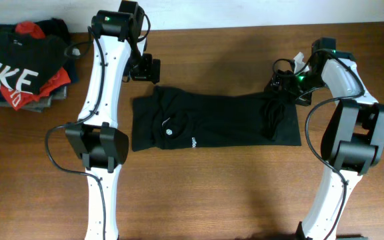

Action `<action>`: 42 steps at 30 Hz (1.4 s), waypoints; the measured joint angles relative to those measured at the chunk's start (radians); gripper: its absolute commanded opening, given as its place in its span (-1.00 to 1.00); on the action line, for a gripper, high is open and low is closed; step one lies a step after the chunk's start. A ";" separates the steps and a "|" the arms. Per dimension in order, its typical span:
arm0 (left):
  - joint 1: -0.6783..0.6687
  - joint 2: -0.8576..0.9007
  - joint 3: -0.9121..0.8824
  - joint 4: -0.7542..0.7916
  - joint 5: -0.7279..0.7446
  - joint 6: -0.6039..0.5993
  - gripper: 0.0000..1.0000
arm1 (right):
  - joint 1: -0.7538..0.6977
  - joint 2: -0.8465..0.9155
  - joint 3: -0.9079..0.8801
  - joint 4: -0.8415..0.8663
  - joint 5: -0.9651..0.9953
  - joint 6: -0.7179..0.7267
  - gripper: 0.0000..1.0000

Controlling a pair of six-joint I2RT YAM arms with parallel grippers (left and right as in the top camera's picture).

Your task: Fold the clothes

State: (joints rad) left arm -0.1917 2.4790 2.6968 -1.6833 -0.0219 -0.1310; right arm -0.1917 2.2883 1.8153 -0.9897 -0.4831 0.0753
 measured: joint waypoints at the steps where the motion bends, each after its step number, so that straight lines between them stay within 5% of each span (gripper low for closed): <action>1: 0.000 0.000 0.000 0.000 0.000 0.000 0.98 | 0.002 0.000 0.000 0.000 -0.007 0.002 0.82; 27: 0.000 0.000 0.000 0.004 0.000 0.000 0.98 | 0.069 -0.031 0.054 -0.187 -0.319 -0.056 0.64; 42: 0.000 0.000 0.000 0.003 0.000 0.000 0.98 | 0.067 -0.195 0.003 -0.276 0.093 -0.032 0.72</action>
State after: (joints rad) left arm -0.1917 2.4790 2.6968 -1.6798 -0.0219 -0.1310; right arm -0.1249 2.0933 1.8187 -1.2655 -0.3904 0.0429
